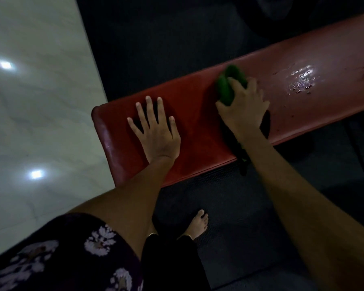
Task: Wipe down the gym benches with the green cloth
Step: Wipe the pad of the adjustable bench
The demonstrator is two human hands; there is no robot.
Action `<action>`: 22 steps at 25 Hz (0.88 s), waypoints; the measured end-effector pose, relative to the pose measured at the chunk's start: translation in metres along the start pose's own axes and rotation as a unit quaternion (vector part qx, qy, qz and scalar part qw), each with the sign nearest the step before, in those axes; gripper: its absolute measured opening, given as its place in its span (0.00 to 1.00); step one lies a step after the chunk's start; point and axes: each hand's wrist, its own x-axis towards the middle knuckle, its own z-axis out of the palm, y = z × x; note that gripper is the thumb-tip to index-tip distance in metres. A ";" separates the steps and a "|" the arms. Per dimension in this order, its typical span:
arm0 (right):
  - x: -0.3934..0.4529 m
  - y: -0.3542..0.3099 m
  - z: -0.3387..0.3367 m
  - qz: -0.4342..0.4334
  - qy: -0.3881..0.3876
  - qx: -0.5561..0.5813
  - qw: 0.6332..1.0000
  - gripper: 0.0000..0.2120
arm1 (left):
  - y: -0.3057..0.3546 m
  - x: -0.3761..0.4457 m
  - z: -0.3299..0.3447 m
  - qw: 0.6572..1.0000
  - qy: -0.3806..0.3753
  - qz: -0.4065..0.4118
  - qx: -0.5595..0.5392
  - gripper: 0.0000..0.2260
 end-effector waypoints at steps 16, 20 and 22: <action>-0.028 0.008 -0.004 -0.053 -0.077 -0.021 0.995 0.40 | 0.000 0.002 -0.001 1.000 0.005 0.000 0.008 0.25; -0.083 0.036 0.007 -0.238 -0.089 -0.056 0.966 0.37 | -0.001 0.004 -0.003 1.000 0.017 0.000 0.007 0.24; -0.070 0.077 0.003 -0.139 -0.057 -0.033 0.988 0.35 | -0.002 0.005 -0.004 1.000 0.020 0.003 0.000 0.24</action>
